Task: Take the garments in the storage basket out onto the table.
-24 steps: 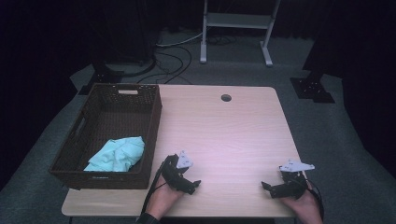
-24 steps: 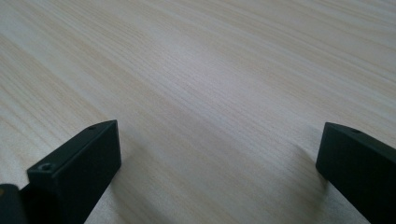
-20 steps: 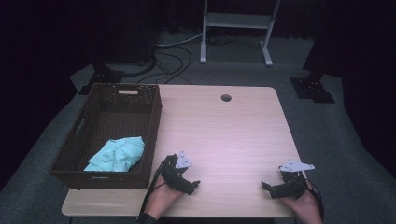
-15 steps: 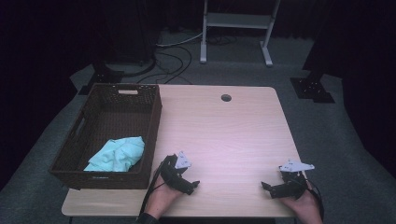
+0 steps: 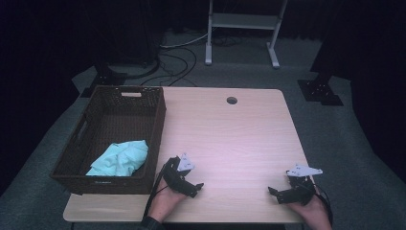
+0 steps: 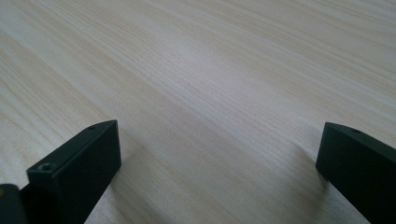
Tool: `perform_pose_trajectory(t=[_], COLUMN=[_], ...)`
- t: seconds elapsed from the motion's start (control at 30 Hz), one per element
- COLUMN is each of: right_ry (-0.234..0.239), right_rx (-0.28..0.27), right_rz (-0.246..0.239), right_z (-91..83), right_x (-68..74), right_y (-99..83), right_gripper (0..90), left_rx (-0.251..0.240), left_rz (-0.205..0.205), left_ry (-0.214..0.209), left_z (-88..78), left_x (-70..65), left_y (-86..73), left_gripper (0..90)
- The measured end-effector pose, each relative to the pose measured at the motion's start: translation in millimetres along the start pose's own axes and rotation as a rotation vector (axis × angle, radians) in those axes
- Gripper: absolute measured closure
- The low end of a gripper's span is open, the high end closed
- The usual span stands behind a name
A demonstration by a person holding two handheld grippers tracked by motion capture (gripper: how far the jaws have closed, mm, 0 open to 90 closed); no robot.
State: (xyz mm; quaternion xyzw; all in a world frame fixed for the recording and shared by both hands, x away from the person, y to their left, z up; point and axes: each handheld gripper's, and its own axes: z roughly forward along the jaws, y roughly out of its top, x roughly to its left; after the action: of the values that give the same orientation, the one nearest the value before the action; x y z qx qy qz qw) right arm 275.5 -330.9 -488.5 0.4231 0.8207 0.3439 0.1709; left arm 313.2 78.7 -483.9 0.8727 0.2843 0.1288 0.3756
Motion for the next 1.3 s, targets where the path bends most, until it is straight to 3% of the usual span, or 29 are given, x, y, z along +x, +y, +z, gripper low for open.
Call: perform_pose_trajectory(t=[0.27, 0.5, 0.93, 1.3], right_ry=[0.0, -0.001, -0.001, -0.001], right_rx=[-0.001, -0.001, -0.001, -0.001], right_rz=[-0.001, 0.001, 0.001, 0.001], right_z=[-0.8, -1.3, -1.3, -1.2], right_x=[-1.0, -1.6, -1.5, -1.7], right_y=[-0.9, -1.3, -1.3, -1.2], right_gripper=[0.0, 0.0, 0.0, 0.0], left_rx=[-0.055, -0.074, -0.116, -0.152], left_rz=[-0.014, -0.003, -0.042, -0.045], left_ry=[-0.014, -0.012, -0.033, -0.038], left_z=[-1.6, -2.6, -5.4, -7.3], left_x=[2.5, 2.1, 6.9, 7.8], left_y=[0.7, 0.8, -0.6, -1.2], left_gripper=[0.0, 0.0, 0.0, 0.0])
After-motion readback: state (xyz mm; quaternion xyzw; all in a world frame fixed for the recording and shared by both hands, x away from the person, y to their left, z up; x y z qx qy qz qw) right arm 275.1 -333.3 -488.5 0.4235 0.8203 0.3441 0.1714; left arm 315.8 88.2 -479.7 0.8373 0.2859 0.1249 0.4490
